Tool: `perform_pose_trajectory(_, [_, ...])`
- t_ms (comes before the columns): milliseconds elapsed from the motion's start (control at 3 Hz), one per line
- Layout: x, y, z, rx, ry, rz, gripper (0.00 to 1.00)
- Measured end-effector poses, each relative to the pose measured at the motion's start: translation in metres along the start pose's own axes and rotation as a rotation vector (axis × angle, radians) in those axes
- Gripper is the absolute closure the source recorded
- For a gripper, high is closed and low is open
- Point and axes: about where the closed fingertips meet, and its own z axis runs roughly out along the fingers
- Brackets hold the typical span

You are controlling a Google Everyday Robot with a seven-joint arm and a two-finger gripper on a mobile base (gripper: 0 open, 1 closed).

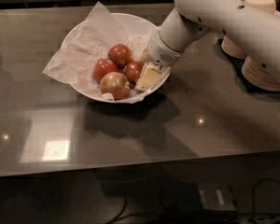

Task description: Pick apple from white bowl

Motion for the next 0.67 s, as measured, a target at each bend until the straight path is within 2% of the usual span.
perform_pose_trajectory(667, [0.0012, -0.0002, 0.0029, -0.005, -0.004, 0.009, 0.92])
